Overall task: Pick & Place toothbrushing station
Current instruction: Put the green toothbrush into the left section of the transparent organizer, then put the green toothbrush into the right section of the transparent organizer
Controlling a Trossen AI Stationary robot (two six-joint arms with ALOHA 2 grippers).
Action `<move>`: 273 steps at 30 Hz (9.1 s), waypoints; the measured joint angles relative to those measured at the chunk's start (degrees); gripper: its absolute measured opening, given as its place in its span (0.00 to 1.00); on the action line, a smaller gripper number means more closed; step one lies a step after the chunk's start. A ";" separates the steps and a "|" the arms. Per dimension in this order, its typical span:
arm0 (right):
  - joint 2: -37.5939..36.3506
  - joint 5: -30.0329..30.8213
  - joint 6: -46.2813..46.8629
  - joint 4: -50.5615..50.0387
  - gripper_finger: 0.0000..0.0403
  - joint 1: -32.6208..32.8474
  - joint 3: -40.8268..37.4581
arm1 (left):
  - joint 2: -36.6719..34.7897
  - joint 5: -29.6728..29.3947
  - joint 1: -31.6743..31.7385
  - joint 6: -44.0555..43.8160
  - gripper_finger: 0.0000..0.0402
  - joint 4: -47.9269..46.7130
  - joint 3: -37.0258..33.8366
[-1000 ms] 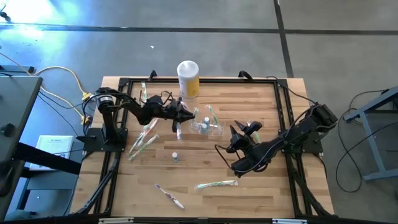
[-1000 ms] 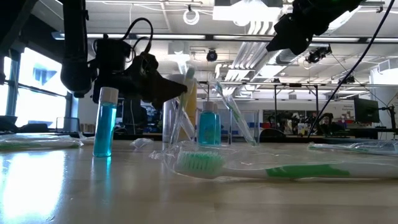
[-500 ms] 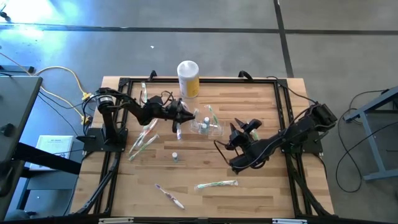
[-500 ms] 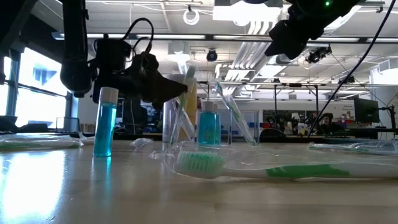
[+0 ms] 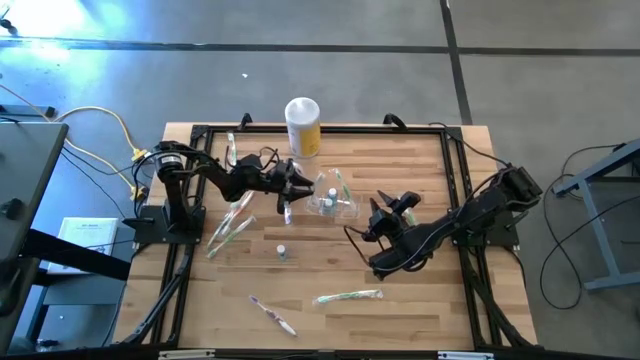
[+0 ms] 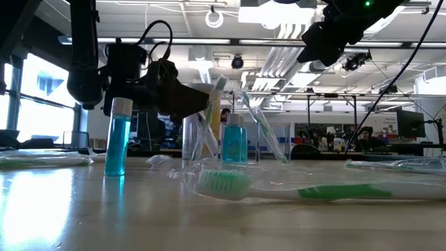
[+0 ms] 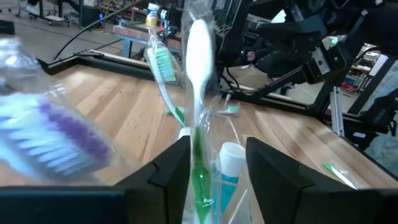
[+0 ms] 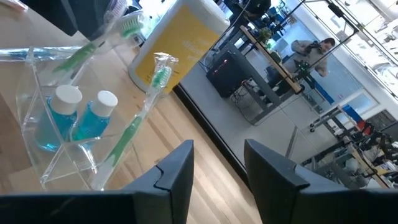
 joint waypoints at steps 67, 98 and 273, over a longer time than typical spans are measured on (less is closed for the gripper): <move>-9.40 -61.51 -14.12 8.02 0.33 -8.89 -3.58 | -19.67 17.00 0.02 2.40 0.40 5.91 -15.76; -9.49 -68.47 4.42 3.07 0.33 -20.06 -21.88 | -19.67 13.72 -7.85 9.00 0.40 5.88 -15.74; 3.65 -24.11 -108.87 71.26 0.08 -4.87 0.46 | -18.99 7.65 -16.09 -22.22 0.08 -38.49 12.74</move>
